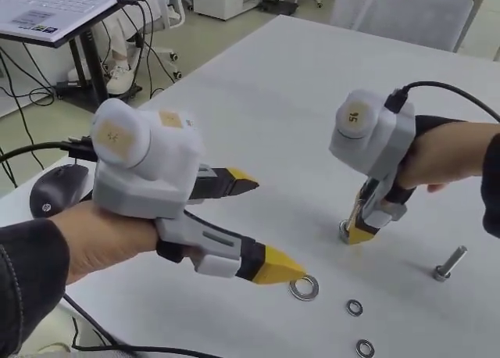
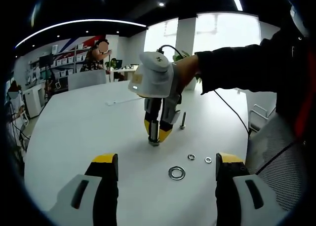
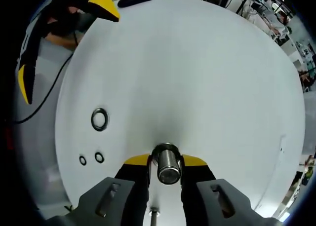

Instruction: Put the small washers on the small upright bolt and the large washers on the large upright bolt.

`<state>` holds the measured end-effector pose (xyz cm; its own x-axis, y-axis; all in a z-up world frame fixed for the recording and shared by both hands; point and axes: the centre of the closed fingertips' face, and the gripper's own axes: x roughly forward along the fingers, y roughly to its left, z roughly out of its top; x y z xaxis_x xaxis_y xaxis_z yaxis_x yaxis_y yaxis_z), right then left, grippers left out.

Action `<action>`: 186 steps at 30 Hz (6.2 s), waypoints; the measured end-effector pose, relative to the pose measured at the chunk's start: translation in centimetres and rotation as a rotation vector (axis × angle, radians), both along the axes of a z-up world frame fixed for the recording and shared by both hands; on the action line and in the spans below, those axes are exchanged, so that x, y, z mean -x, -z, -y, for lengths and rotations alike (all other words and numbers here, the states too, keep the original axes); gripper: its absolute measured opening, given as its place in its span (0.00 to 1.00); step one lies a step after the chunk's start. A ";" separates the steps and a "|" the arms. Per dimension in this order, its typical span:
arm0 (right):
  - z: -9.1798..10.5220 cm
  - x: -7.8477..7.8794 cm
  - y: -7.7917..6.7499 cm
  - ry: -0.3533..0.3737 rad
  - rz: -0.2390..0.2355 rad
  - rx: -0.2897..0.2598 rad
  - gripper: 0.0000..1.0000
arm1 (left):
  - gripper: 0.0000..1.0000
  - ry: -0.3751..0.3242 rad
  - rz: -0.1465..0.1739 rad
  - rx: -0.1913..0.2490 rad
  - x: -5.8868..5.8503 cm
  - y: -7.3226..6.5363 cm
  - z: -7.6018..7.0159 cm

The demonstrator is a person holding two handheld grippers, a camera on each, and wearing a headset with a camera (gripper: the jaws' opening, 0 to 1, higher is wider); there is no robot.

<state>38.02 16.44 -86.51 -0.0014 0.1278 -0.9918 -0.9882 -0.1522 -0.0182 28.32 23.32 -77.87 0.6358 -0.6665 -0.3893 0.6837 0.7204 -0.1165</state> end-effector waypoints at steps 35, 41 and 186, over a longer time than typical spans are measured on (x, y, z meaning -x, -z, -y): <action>3.5 0.2 -1.7 0.056 0.022 -0.025 0.29 | 0.80 -0.002 -0.007 -0.009 -0.2 0.2 0.2; 3.9 1.1 -1.9 0.067 0.017 -0.044 0.29 | 0.80 0.002 -0.005 -0.019 -0.2 0.3 0.3; 4.2 4.5 -1.8 0.062 0.024 -0.068 0.23 | 0.79 -0.011 -0.006 -0.049 0.5 1.0 -0.7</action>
<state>33.56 12.27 -84.75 0.0321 0.1935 -0.9806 -0.9948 -0.0887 -0.0501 27.80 24.04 -78.88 0.6407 -0.6391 -0.4256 0.6748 0.7331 -0.0849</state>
